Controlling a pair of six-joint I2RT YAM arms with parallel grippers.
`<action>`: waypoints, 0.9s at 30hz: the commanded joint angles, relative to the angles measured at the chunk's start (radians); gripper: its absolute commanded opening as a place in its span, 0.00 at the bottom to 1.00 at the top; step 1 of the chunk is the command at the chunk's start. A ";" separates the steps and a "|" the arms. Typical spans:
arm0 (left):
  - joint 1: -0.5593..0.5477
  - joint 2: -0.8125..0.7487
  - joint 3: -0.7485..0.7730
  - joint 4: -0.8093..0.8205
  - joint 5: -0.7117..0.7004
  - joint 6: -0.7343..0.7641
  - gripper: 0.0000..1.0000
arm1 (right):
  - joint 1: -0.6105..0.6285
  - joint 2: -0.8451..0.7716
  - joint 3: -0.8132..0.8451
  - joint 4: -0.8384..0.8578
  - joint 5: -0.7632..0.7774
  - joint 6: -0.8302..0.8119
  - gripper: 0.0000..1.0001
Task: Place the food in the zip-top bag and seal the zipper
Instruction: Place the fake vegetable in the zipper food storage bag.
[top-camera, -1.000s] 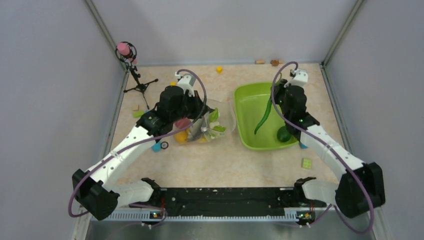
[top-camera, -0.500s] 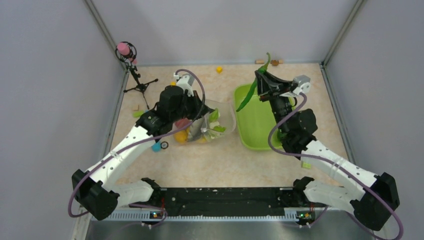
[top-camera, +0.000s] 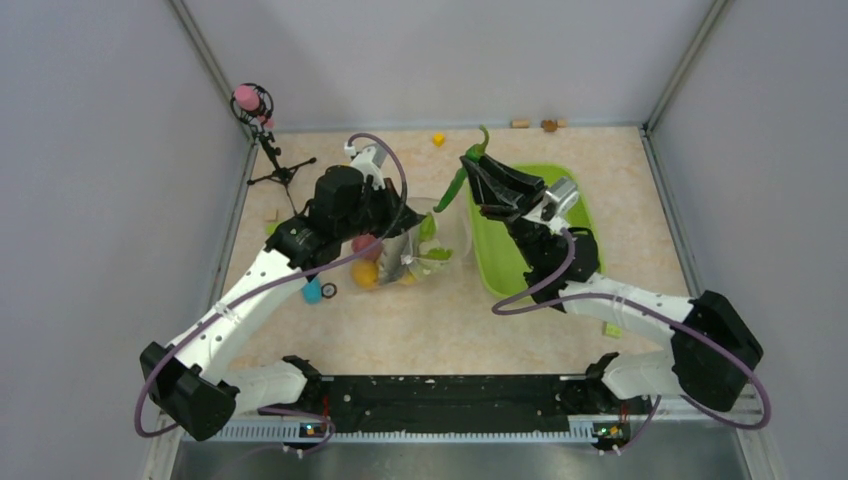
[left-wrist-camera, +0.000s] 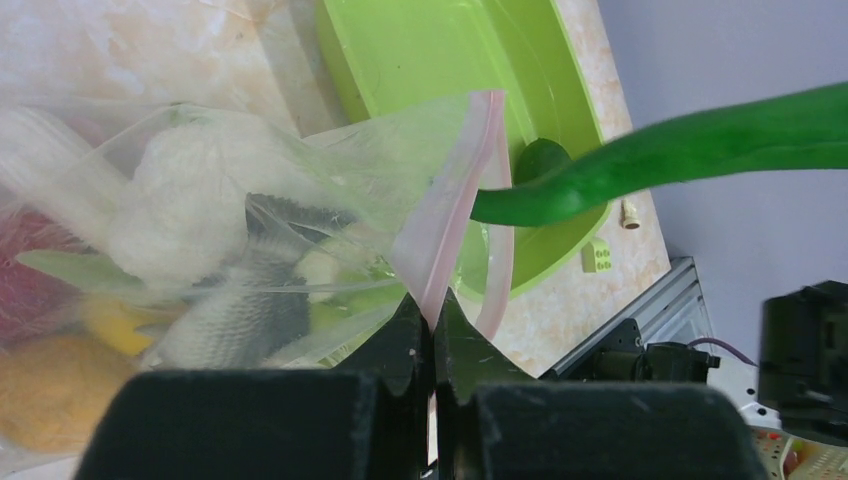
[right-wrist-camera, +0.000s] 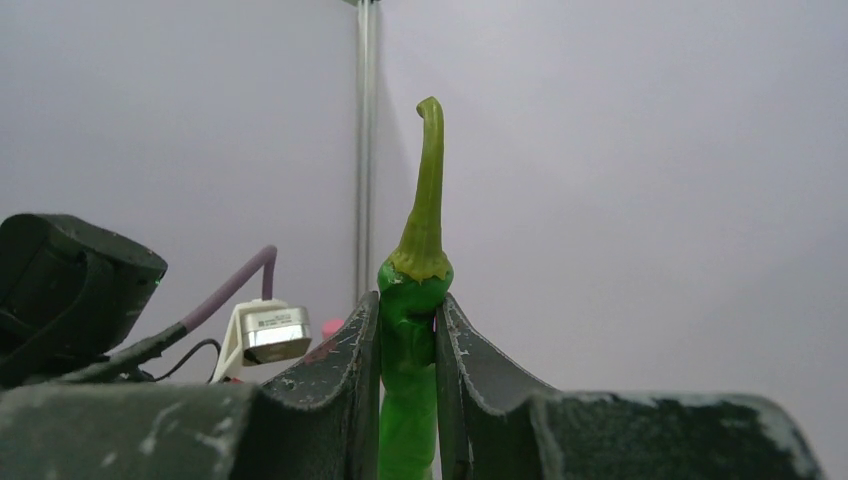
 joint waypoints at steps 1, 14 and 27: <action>0.004 -0.038 0.056 0.047 0.046 -0.029 0.00 | 0.016 0.103 0.011 0.281 -0.075 -0.013 0.00; 0.003 -0.051 0.062 0.039 0.022 -0.036 0.00 | 0.032 0.306 0.108 0.358 -0.039 -0.093 0.00; 0.004 -0.061 0.143 0.041 0.010 -0.086 0.00 | 0.045 0.381 0.208 0.359 0.135 -0.113 0.00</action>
